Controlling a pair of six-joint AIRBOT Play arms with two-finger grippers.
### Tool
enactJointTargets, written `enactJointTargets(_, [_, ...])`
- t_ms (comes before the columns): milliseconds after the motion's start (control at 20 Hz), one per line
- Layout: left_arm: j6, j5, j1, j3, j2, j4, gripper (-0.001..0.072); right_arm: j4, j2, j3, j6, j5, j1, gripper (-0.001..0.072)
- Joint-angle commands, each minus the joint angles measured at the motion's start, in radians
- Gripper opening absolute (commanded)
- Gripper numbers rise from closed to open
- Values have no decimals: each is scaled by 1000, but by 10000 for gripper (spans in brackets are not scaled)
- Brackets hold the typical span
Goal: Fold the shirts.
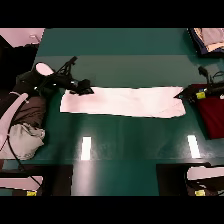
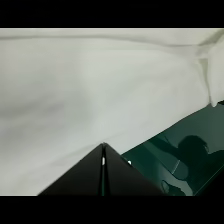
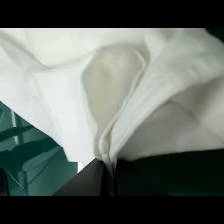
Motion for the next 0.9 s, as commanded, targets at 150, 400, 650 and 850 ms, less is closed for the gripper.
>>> enactJointTargets(150, [-16, 14, -183, 272, -195, 45, 21, 10, 153, 257, 239, 61, 183, 15])
enactJointTargets(400, [-16, 30, -252, 386, -367, 44, 22, 10, 147, 506, 368, 76, 413, 15])
enactJointTargets(650, [-15, 62, -252, 395, -409, 72, 22, 10, 27, 739, 449, 73, 623, 15])
enactJointTargets(850, [-14, 82, -252, 395, -412, 107, 22, 10, -65, 837, 497, 21, 727, 15])
